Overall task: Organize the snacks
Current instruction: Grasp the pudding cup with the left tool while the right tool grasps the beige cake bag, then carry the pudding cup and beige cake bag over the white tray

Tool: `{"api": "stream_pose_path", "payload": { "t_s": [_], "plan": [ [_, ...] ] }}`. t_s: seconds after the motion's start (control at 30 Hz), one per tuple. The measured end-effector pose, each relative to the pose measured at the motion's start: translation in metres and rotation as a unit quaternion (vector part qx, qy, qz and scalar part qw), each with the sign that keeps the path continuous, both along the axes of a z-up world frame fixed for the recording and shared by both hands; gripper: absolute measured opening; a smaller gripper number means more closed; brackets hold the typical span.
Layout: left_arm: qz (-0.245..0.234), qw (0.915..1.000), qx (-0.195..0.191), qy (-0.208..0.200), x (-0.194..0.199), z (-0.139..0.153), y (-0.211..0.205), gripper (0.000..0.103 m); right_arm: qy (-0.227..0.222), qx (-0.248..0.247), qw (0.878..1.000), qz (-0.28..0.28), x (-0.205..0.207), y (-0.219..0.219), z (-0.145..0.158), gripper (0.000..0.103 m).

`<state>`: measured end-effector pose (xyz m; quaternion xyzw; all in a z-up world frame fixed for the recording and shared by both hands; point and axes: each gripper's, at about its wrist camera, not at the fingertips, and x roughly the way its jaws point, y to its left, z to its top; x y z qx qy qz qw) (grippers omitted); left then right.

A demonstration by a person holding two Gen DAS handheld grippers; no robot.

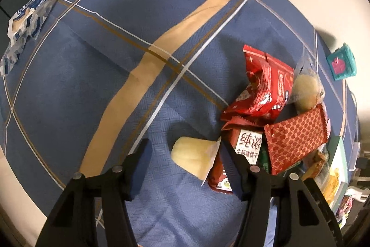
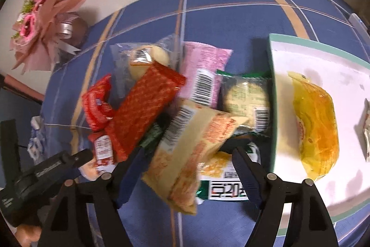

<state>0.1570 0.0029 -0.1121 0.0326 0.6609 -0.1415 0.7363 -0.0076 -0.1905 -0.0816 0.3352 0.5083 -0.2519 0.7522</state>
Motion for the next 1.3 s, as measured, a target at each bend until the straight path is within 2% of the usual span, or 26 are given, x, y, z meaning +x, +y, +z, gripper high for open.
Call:
{"api": "stream_pose_path", "payload": {
  "t_s": [0.07, 0.1, 0.17, 0.2, 0.33, 0.7, 1.1, 1.17, 1.3],
  "plan": [
    [-0.005, 1.0, 0.007, 0.0, 0.0, -0.003, 0.0, 0.061, -0.001, -0.005, 1.0, 0.002, 0.0, -0.001, 0.001, 0.076],
    [-0.006, 0.9999, 0.009, 0.0, -0.001, -0.005, -0.001, 0.061, -0.003, -0.009, 1.0, 0.004, 0.0, 0.0, 0.003, 0.068],
    [-0.01, 0.9999, 0.004, 0.004, -0.002, -0.007, -0.003, 0.053, 0.002, -0.02, 1.0, 0.003, -0.002, 0.001, 0.004, 0.049],
    [-0.011, 0.9999, -0.003, 0.006, -0.003, -0.007, -0.004, 0.045, 0.005, -0.023, 1.0, 0.002, -0.002, 0.001, 0.004, 0.047],
    [-0.02, 0.9997, 0.009, -0.006, -0.009, -0.013, -0.017, 0.042, 0.0, -0.016, 1.0, 0.002, -0.01, 0.0, 0.004, 0.039],
    [-0.007, 0.9997, -0.002, -0.025, -0.011, -0.003, -0.016, 0.04, -0.013, -0.009, 1.0, 0.002, -0.017, 0.001, 0.016, 0.038],
    [0.001, 0.9969, -0.025, -0.074, -0.027, 0.05, -0.019, 0.04, -0.054, -0.015, 0.998, -0.001, -0.029, -0.005, 0.055, 0.038],
    [0.0, 0.996, -0.031, -0.083, -0.029, 0.066, -0.02, 0.04, -0.059, -0.016, 0.998, -0.002, -0.031, -0.005, 0.059, 0.038],
    [-0.004, 0.9945, -0.045, -0.094, -0.031, 0.079, -0.017, 0.04, -0.065, -0.017, 0.998, -0.008, -0.037, -0.008, 0.065, 0.038]
  ]
}}
